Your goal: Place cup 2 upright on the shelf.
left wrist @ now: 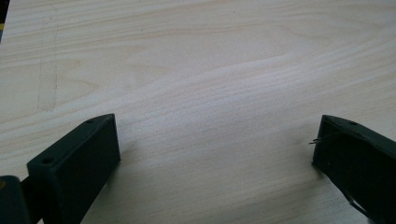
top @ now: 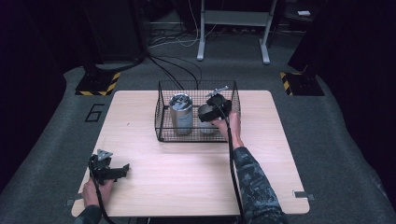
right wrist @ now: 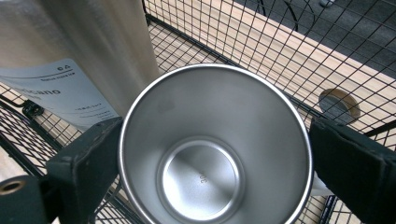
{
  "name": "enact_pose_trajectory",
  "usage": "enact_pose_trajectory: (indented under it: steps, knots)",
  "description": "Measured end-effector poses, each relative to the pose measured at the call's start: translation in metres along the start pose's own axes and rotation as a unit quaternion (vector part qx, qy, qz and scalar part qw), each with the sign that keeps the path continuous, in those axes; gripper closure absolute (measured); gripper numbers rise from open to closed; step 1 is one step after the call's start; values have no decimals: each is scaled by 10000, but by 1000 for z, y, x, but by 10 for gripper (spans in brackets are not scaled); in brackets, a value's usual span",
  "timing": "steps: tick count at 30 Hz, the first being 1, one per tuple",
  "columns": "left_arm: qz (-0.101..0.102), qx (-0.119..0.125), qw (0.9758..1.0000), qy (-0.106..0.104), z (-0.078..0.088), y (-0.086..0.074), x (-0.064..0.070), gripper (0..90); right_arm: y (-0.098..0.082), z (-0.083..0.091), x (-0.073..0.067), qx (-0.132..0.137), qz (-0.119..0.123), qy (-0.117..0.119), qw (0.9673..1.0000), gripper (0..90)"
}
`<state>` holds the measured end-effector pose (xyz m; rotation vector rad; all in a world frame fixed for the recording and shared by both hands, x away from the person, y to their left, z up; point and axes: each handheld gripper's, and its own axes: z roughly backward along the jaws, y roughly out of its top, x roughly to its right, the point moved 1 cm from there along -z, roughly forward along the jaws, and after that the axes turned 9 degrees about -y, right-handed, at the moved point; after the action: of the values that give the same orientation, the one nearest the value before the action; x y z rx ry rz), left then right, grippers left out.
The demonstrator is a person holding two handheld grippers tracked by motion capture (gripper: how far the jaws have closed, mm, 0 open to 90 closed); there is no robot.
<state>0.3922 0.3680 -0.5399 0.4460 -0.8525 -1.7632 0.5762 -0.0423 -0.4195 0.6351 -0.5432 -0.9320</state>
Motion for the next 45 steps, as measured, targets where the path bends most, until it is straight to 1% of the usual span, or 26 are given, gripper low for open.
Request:
enact_pose_trajectory:
  steps: [5,6,13,22,24,26,27,28,29,31,35,37,38,40,41,42,45]
  knots:
    - [2,1,10000,-1,0,0,0,5,-1,-2,-1,-54,-24,-65,10000,55]
    - [1,-1,10000,-1,0,0,0,4,-2,-4,-1,-75,0,-80,9999,55]
    - [-4,-2,10000,0,0,0,0,4,-4,-9,-2,-85,-22,-32,10000,55]
    - [-10,-3,10000,2,0,0,0,4,-7,-10,-3,-98,-106,-60,9999,53]
    - [-9,-4,10000,2,0,0,0,4,-8,-10,-2,-93,-82,-48,9999,51]
    - [-9,-3,10000,2,0,0,0,4,-8,-10,-2,-105,-133,-35,9999,33]
    - [-9,-3,10000,2,0,0,0,4,-8,-10,-1,-127,-122,8,9998,20]
    - [-10,-4,10000,2,0,0,0,4,-8,-10,0,-138,-130,-6,9998,4]
    - [-10,-4,10000,2,0,0,0,4,-8,-9,0,-165,-136,-25,9998,0]
    - [-14,3,10000,7,0,0,0,4,-8,-9,2,-181,-109,12,9998,0]
    - [-10,-3,10000,2,0,0,0,4,-7,-1,4,13,-119,43,9999,0]
    - [-8,-3,10000,2,0,0,0,4,-7,5,4,76,-174,40,9998,0]
    - [-11,-3,10000,2,0,0,0,4,-6,7,5,116,-115,40,9999,0]
    - [-8,-3,10000,2,0,0,0,4,-6,15,4,155,-158,63,9997,0]
    - [-8,-3,10000,2,0,0,0,4,-6,15,4,155,-158,63,9997,0]
    - [-15,2,10000,6,0,0,0,4,-6,23,5,274,-112,91,9995,0]
    - [-15,1,10000,7,0,0,0,4,-6,35,5,355,-38,116,9993,0]
